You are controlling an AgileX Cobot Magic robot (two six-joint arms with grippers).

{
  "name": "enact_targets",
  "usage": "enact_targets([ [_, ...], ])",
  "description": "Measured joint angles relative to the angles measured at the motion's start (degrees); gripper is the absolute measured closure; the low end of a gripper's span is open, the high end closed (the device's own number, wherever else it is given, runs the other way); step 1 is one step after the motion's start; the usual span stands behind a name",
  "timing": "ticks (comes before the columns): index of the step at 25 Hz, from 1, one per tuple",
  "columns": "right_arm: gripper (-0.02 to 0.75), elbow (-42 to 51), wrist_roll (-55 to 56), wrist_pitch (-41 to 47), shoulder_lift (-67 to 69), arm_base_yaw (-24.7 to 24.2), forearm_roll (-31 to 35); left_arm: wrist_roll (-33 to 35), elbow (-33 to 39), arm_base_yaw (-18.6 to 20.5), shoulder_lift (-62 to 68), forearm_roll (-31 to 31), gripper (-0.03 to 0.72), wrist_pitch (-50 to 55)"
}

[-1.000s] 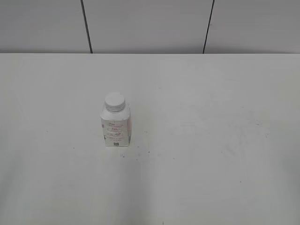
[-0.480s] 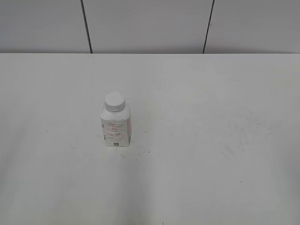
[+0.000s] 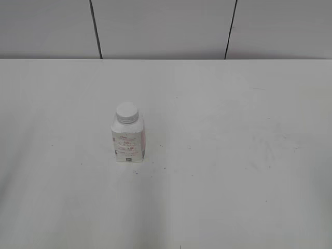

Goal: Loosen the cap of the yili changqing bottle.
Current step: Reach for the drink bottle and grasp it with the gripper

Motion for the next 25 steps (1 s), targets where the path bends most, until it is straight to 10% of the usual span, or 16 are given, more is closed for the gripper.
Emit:
enact_targets([
  [25, 0.155, 0.0, -0.2, 0.0, 0.0, 0.0, -3.8, 0.0, 0.1, 0.0, 21.9, 1.3, 0.249, -27.8],
])
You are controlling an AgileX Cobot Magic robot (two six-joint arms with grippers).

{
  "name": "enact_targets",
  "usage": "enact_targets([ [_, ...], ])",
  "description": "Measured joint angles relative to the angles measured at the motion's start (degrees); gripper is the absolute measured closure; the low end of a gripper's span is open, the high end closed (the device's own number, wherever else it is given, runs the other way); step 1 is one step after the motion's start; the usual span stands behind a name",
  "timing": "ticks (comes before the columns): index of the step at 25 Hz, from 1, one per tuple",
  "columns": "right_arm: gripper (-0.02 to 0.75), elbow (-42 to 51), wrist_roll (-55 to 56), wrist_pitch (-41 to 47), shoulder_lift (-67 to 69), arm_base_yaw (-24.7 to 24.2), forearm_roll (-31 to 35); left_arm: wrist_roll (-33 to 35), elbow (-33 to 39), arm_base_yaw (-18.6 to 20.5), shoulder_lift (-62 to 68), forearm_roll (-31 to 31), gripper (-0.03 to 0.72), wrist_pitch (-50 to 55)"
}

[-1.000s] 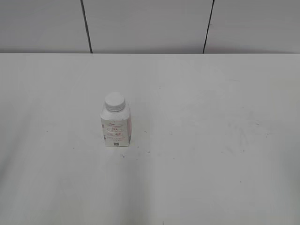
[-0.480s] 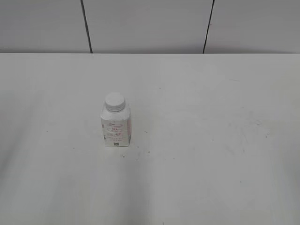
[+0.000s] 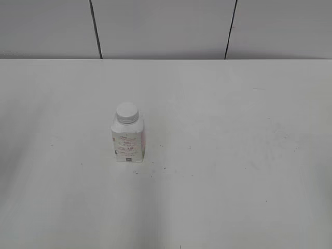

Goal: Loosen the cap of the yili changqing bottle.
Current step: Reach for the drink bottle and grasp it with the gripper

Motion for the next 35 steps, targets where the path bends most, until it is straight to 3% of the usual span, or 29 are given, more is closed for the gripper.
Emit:
enact_targets([
  [16, 0.155, 0.0, 0.0, 0.0, 0.0, 0.0, 0.4, 0.0, 0.0, 0.0, 15.9, 1.2, 0.249, -8.1],
  [26, 0.155, 0.0, 0.0, 0.0, 0.0, 0.0, 0.7, -0.7, 0.0, 0.0, 30.9, 11.8, 0.249, -18.4],
  [30, 0.155, 0.0, 0.0, 0.0, 0.0, 0.0, 0.7, -5.4, 0.0, 0.0, 35.8, 17.9, 0.249, -20.6],
  [35, 0.155, 0.0, 0.0, 0.0, 0.0, 0.0, 0.7, -18.6, -1.0, 1.1, 41.9, 33.5, 0.249, -25.2],
])
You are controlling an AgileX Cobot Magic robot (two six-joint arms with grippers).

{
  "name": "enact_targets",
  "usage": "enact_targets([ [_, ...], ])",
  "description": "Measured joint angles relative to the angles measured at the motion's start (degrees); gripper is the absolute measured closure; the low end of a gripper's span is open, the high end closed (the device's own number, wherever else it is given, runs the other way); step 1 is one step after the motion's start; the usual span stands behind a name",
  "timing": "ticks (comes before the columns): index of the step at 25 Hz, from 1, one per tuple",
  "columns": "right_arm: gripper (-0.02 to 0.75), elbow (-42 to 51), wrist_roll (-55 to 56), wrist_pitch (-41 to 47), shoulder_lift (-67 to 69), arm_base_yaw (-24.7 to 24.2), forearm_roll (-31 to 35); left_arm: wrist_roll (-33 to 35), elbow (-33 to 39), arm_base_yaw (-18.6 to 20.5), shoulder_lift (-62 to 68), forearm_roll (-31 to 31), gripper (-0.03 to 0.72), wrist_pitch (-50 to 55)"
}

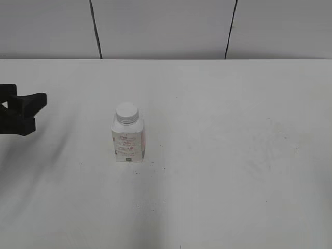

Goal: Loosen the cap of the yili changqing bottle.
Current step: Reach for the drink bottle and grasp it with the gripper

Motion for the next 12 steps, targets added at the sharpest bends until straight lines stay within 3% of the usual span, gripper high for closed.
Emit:
enact_targets([
  [3, 0.155, 0.0, 0.0, 0.0, 0.0, 0.0, 0.0, -4.1, -0.2, 2.9, 4.2, 8.6, 0.249, -6.8],
  [9, 0.155, 0.0, 0.0, 0.0, 0.0, 0.0, 0.0, -7.4, -1.4, 10.3, 12.2, 18.0, 0.277, -19.9],
  [12, 0.155, 0.0, 0.0, 0.0, 0.0, 0.0, 0.0, -8.5, -5.1, 11.6, 15.8, 28.0, 0.309, -22.6],
])
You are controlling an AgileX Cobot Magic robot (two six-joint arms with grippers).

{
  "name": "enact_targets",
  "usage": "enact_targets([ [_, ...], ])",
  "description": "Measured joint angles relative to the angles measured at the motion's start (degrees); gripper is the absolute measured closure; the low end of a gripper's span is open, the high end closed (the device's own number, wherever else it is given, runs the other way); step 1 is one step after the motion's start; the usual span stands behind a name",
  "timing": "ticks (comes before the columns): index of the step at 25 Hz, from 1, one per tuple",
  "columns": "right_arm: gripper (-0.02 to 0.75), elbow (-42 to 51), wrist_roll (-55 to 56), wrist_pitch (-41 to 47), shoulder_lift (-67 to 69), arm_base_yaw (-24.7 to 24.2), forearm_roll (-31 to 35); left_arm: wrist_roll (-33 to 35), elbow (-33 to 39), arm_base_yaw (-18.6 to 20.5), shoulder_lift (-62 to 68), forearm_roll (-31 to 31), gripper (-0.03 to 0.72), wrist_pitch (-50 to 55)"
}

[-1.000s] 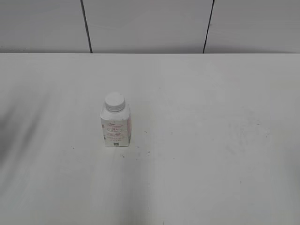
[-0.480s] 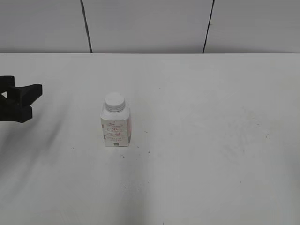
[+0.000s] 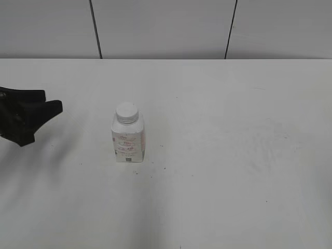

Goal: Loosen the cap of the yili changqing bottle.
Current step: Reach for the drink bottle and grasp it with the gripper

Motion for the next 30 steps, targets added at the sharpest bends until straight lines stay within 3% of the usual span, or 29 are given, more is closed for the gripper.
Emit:
enact_targets([
  [3, 0.155, 0.0, 0.0, 0.0, 0.0, 0.0, 0.0, -0.1, -4.0, 0.0, 2.3, 9.3, 0.309, -0.2],
  [6, 0.155, 0.0, 0.0, 0.0, 0.0, 0.0, 0.0, -0.1, -6.3, 0.0, 4.8, 12.7, 0.265, -0.2],
  [12, 0.155, 0.0, 0.0, 0.0, 0.0, 0.0, 0.1, -0.2, -7.9, 0.0, 12.0, 14.4, 0.185, -4.5],
  [23, 0.155, 0.0, 0.0, 0.0, 0.0, 0.0, 0.1, -0.2, -15.4, -5.4, 20.9, 18.5, 0.176, -5.8],
  [30, 0.155, 0.0, 0.0, 0.0, 0.0, 0.0, 0.1, -0.2, -17.4, -5.9, 23.5, 18.2, 0.176, -5.9],
])
